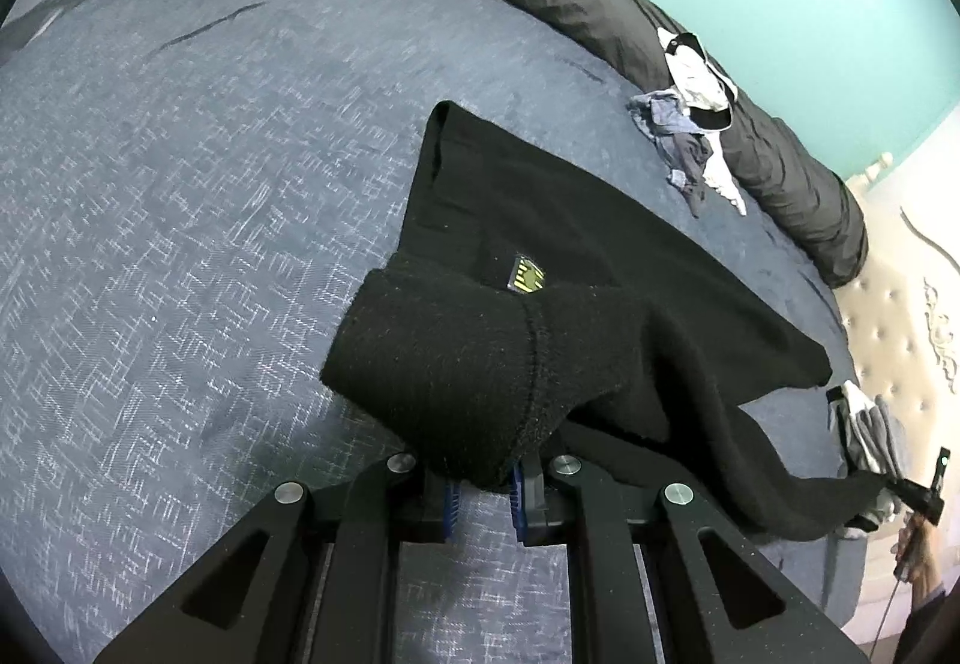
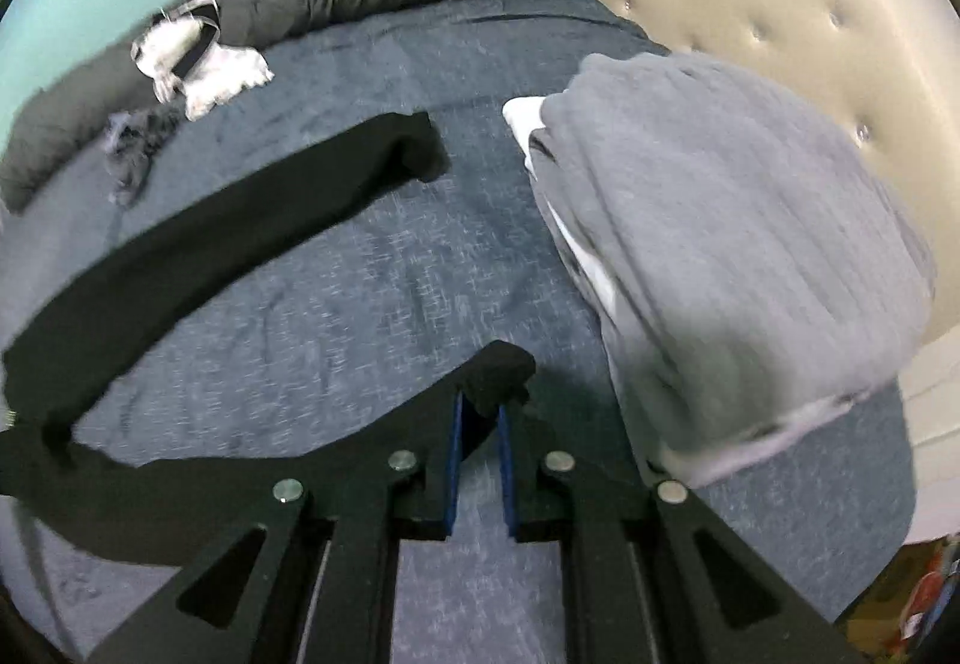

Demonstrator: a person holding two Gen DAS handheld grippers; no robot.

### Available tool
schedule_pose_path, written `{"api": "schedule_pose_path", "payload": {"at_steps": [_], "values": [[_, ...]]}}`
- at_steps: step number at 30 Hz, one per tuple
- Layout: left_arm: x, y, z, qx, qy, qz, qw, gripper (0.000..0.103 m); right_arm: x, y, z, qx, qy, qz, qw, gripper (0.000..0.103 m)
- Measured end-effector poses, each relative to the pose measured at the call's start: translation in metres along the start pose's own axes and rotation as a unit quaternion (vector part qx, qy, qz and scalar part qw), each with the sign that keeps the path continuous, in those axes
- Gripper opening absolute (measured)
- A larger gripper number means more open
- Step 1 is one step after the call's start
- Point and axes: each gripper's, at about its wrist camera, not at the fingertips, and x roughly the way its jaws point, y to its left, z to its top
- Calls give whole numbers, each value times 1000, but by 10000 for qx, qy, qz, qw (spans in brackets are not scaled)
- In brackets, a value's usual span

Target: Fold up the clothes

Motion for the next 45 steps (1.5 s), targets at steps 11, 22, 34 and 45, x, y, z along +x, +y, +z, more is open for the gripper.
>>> {"api": "schedule_pose_path", "payload": {"at_steps": [11, 22, 34, 45], "values": [[50, 11, 31, 25, 247, 445, 9987, 13, 81, 24, 38, -138, 387, -535, 9977, 11], [98, 13, 40, 11, 577, 660, 9961, 14, 94, 30, 37, -223, -610, -398, 9971, 29], [75, 8, 30, 134, 548, 639, 9964, 14, 49, 27, -63, -32, -800, 688, 9944, 48], [71, 10, 26, 183, 548, 597, 9965, 14, 108, 61, -82, -415, 51, 809, 9958, 48]]}}
